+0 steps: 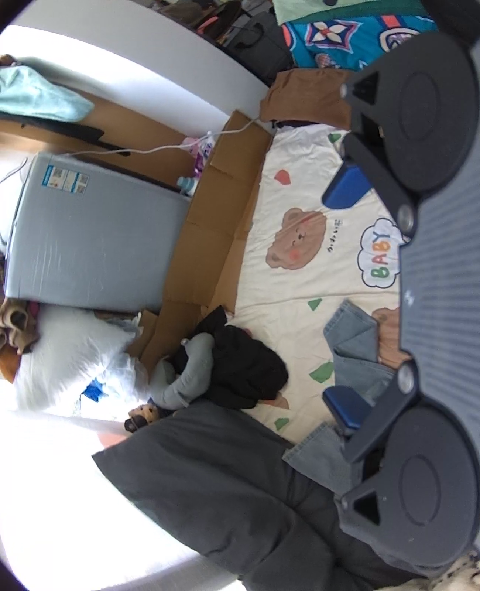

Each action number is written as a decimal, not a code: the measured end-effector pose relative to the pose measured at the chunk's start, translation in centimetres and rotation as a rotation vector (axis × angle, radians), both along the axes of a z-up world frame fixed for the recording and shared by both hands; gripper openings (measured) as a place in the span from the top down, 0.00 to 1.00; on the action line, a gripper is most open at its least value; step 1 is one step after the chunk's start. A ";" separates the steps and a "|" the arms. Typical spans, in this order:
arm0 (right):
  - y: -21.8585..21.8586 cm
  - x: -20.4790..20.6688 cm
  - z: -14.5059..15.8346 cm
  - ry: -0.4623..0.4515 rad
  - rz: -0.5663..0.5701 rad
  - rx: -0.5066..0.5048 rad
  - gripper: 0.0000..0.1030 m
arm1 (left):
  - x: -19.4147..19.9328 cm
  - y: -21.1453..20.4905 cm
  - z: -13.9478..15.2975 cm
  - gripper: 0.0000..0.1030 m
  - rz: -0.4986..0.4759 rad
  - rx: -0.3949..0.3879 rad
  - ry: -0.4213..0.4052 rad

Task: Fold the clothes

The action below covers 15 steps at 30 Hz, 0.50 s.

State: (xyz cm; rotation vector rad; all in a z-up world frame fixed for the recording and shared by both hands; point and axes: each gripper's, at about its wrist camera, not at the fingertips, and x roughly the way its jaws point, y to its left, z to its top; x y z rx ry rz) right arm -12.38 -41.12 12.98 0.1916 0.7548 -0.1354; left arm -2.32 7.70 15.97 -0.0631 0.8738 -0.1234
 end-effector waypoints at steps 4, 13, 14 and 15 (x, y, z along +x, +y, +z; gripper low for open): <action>1.9 -0.6 -0.2 0.018 0.027 -0.002 0.03 | -1.4 0.7 -1.0 0.00 0.049 -0.029 0.001; 4.8 -0.7 -4.3 0.085 0.138 -0.031 0.03 | -2.4 0.5 -5.4 0.00 0.108 -0.003 0.069; 4.9 -0.6 -4.8 0.096 0.143 -0.033 0.03 | -2.4 0.6 -6.0 0.00 0.111 -0.002 0.083; 5.0 -0.4 -5.4 0.107 0.148 -0.036 0.03 | -2.3 0.6 -6.7 0.00 0.116 -0.001 0.097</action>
